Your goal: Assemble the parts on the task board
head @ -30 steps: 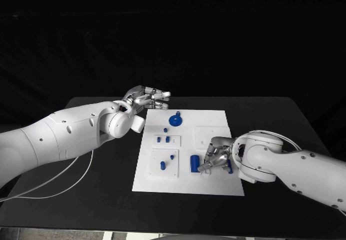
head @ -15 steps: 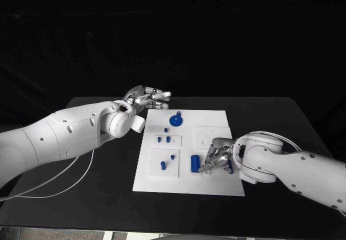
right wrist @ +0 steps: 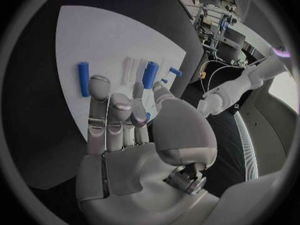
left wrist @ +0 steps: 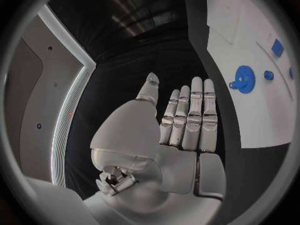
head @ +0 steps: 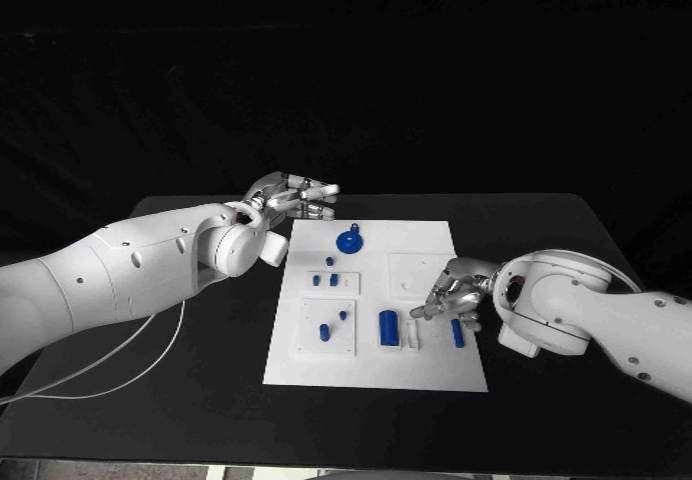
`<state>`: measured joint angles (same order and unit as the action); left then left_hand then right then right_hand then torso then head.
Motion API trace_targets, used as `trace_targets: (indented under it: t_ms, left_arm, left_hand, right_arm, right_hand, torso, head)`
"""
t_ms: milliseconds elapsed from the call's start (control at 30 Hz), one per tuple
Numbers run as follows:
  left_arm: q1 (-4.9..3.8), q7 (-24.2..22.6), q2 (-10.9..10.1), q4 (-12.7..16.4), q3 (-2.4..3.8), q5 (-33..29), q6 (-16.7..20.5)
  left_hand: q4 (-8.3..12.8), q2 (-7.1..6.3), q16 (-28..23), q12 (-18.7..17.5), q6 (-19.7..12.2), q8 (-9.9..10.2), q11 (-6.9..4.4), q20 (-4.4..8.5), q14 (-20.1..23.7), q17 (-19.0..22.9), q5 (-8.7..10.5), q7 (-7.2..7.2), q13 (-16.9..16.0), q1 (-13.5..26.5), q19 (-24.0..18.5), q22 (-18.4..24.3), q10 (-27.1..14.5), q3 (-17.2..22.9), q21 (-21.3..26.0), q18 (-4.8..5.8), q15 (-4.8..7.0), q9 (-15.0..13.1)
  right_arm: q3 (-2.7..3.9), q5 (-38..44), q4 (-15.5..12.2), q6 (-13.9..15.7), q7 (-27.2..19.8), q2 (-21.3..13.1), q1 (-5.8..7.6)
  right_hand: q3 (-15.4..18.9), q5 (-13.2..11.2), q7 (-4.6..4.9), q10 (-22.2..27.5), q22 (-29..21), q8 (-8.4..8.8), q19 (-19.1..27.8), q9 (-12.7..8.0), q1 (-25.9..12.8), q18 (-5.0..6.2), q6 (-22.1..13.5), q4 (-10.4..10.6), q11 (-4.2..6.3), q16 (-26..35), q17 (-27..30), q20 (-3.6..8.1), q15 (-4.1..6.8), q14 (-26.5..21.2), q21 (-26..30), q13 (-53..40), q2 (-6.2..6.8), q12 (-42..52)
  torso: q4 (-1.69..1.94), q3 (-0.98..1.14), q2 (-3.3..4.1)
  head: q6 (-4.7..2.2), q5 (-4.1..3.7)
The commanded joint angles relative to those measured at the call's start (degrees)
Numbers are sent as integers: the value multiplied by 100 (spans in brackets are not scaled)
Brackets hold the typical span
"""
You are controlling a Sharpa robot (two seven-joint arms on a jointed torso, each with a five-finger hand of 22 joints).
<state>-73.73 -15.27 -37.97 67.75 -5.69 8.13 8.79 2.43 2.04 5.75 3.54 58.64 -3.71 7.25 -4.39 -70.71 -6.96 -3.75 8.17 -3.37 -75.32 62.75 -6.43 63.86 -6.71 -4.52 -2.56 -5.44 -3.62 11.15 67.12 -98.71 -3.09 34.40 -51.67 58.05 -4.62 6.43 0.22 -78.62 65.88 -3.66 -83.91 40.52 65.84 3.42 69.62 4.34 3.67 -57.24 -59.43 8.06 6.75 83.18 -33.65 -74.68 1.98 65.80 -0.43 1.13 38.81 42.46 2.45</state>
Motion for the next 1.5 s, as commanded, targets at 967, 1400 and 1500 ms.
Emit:
trace_targets:
  t_ms: [967,1400,1500]
  left_arm:
    - [32,-4,4,59,-21,114,-54]
    - [37,-3,-2,39,-44,113,-110]
    - [37,3,-10,37,-45,89,-123]
  left_hand:
    - [7,38,15,-4,23,7,3,-14,34,0,-7,1,-5,10,3,-2,26,-20,-26,42,0,-1]
    - [0,46,12,-4,20,8,6,-17,40,1,-7,3,-4,18,-2,-2,20,-20,-24,43,-3,-1]
    - [0,46,12,-4,20,8,6,-17,40,1,-7,3,-4,18,-2,-2,20,-20,-24,43,-3,-1]
  right_arm:
    - [93,334,512,-937,848,-224,-97]
    - [-27,721,667,-977,893,-39,-248]
    - [-46,842,710,-1069,898,-13,-276]
  right_hand:
    - [-261,-367,189,127,81,-4,-252,-2592,-160,26,32,-1,-124,66,-67,-124,-139,20,179,244,153,-272]
    - [-413,-366,170,122,93,-3,-254,-2589,-147,23,91,-27,-113,75,-81,-122,-133,25,193,242,221,-263]
    - [-436,-366,171,128,94,-5,-254,-2586,-134,21,94,-34,-112,82,-77,-122,-134,23,193,248,236,-273]
  torso:
    - [14,-7,-62]
    - [17,-12,-47]
    - [15,-16,-47]
  head:
    - [-14,-250]
    - [15,-243]
    - [32,-239]
